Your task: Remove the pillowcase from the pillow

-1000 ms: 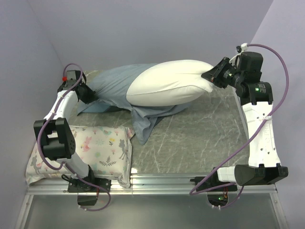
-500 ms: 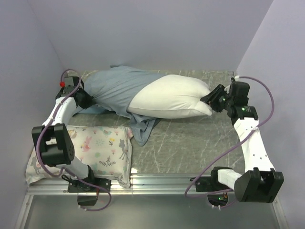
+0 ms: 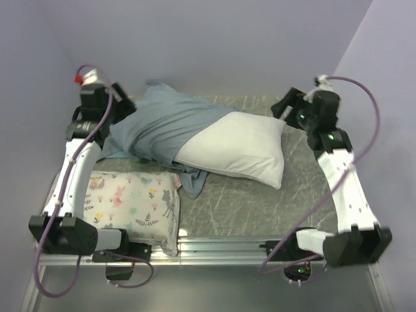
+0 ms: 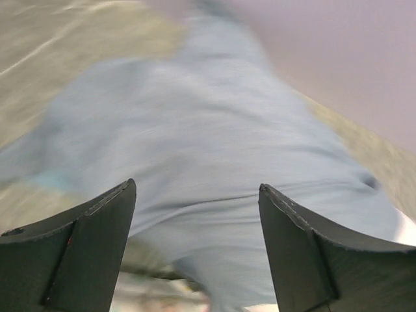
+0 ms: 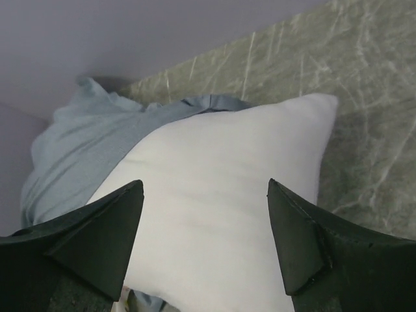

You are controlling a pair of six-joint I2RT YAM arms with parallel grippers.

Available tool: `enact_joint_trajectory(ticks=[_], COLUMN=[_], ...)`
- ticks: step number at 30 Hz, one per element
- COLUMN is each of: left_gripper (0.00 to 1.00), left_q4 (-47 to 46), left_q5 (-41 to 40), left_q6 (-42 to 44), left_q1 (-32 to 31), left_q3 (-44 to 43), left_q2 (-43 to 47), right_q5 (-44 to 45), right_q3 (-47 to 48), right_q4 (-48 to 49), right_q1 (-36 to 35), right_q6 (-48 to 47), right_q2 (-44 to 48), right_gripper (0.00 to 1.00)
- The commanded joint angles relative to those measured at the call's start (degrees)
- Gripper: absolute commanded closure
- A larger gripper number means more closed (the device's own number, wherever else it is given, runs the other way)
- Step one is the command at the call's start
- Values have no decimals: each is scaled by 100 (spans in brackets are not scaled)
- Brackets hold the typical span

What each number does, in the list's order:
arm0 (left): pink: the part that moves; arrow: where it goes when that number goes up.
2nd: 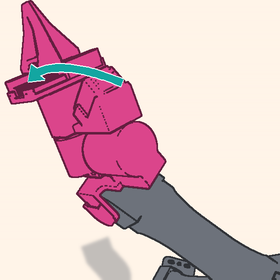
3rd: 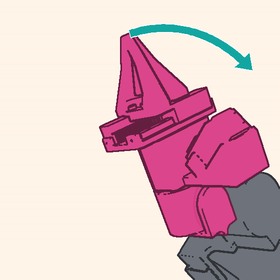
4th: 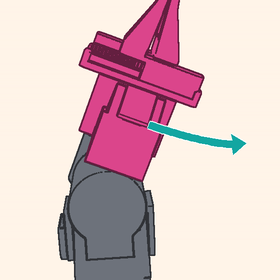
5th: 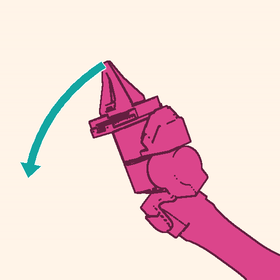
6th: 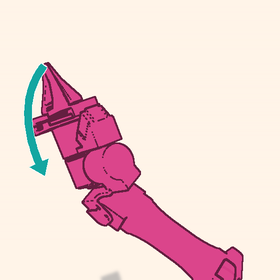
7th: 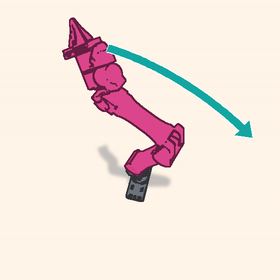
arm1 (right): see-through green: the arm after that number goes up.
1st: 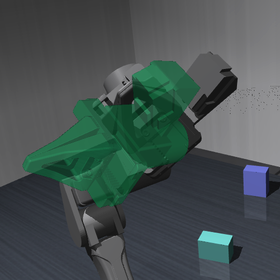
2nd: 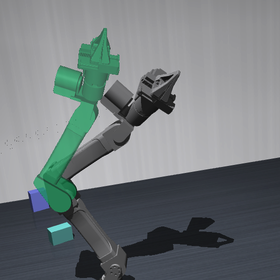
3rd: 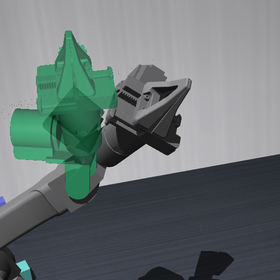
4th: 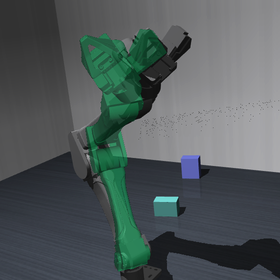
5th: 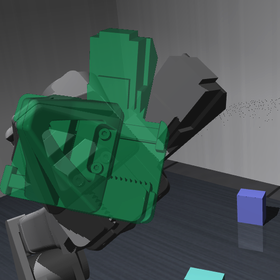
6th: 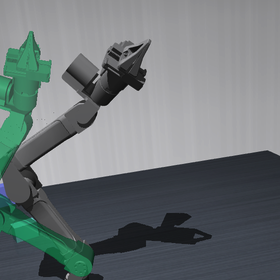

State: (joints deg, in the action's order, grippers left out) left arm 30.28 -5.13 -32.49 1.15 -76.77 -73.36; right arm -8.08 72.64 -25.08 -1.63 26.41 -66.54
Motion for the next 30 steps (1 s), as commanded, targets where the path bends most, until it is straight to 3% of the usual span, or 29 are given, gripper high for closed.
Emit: enact_joint_trajectory(ticks=[1,5,8,11,12,15,17,19,20,22,23,24,30], left_gripper=[18,16,15,14,14,13,15,24,42,66,90,97,100], left_q4=[-58,-136,-417,-638,-620,-585,-506,-427,-279,-146,-102,29,206], left_q5=[-121,-173,318,469,590,767,759,610,339,-56,-485,-594,-964], left_q6=[585,1015,1419,1631,1667,1667,1684,1658,1623,1597,1527,1492,736], left_q1=[-1000,-1984,-2354,-2619,-2646,-2725,-2743,-2751,-2751,-2743,-2717,-2664,-1830], left_q3=[-1028,-2007,-2394,-2570,-2658,-2904,-2949,-2992,-3036,-3133,-3168,-3212,-3160], left_q2=[-835,-2004,-2761,-3341,-3473,-3878,-4054,-4203,-4265,-4370,-4388,-4406,-4108], right_q5=[61,192,271,219,227,263,376,526,613,938,1061,1263,1379], right_q3=[522,428,-336,-865,-1057,-1339,-1375,-1253,-1165,-744,-577,-254,653], right_q4=[-50,-15,529,986,1083,1444,1559,1471,1410,1113,980,874,294], right_q1=[-539,-988,-1269,-1384,-1410,-1428,-1428,-1428,-1428,-1428,-1411,-1402,-1007], right_q6=[-409,-427,-295,-198,-181,-49,4,39,39,-13,-31,-57,-163], right_q2=[-999,-1931,-2090,-2318,-2363,-2504,-2548,-2461,-2416,-2320,-2241,-2205,-1942], right_gripper=[16,15,15,21,34,91,100,100,100,100,100,100,100])
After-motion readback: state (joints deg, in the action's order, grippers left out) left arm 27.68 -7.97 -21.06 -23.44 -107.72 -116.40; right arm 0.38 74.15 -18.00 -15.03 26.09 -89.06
